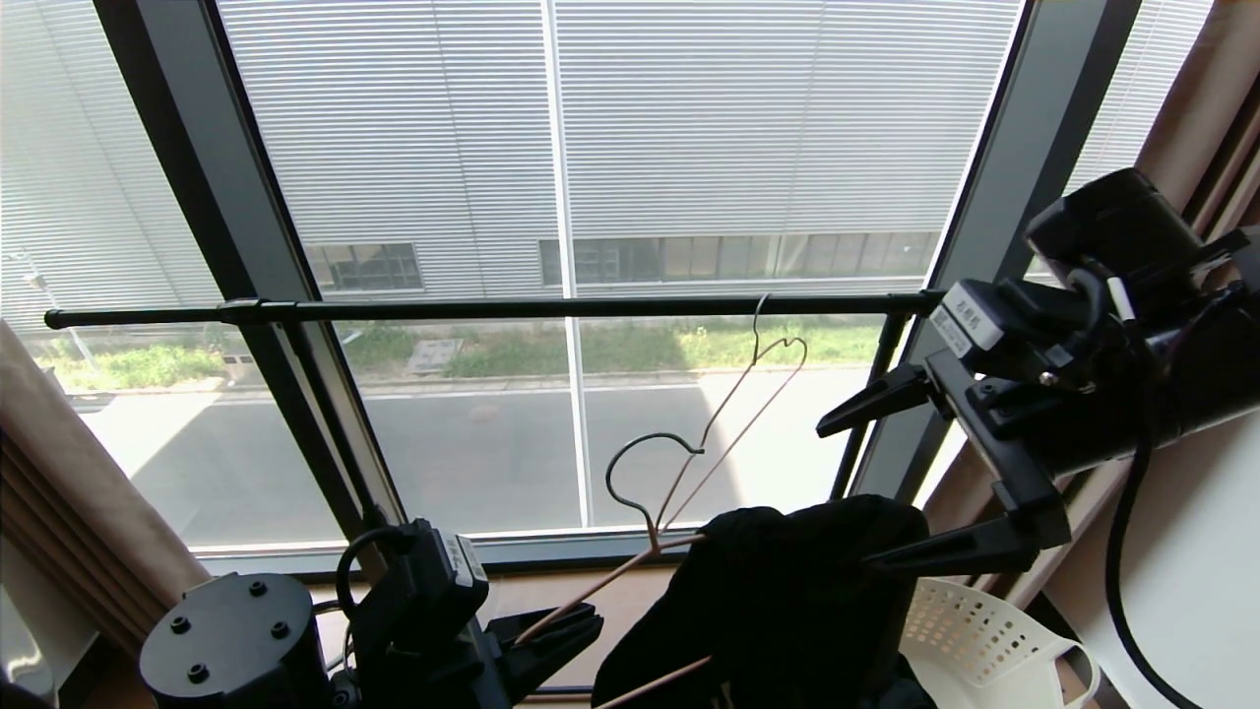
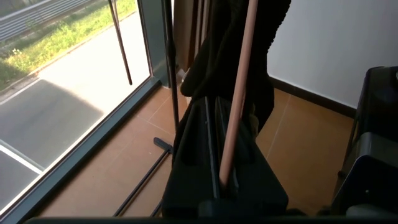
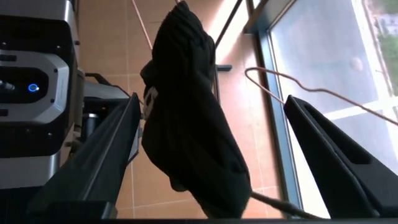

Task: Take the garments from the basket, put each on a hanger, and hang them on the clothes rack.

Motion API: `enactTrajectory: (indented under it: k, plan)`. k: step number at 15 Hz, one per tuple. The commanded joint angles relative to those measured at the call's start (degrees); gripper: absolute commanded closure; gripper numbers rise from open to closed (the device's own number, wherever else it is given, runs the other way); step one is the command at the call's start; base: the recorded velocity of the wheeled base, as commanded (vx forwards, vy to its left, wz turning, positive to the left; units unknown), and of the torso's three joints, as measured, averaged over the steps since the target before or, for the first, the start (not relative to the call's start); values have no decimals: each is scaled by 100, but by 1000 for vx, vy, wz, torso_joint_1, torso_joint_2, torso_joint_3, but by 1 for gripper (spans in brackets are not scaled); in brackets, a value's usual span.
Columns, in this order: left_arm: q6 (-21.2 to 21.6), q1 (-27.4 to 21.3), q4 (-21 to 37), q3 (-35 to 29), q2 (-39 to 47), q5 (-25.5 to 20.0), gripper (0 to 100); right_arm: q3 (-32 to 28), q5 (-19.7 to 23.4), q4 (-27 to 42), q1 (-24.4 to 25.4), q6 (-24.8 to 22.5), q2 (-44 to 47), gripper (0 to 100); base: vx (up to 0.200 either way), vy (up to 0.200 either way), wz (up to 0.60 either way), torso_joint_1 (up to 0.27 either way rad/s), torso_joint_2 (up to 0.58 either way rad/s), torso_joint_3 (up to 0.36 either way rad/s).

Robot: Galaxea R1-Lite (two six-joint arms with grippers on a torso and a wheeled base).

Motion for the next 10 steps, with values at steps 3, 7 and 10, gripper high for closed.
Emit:
enactTrajectory:
  k: [3,7,10]
  plan:
    - [-3,-15,-6,-26,-26,1,100,-116,-28,-19,457,110,746,0,0,0,0,0,0,0]
    - [-11,-120,-6,-43,-26,19,100,-239,-28,-37,668,153,1010,0,0,0,0,0,0,0]
    - [-20,-138,-6,-52,-26,19,100,-292,-55,-37,809,153,1168,0,0,0,0,0,0,0]
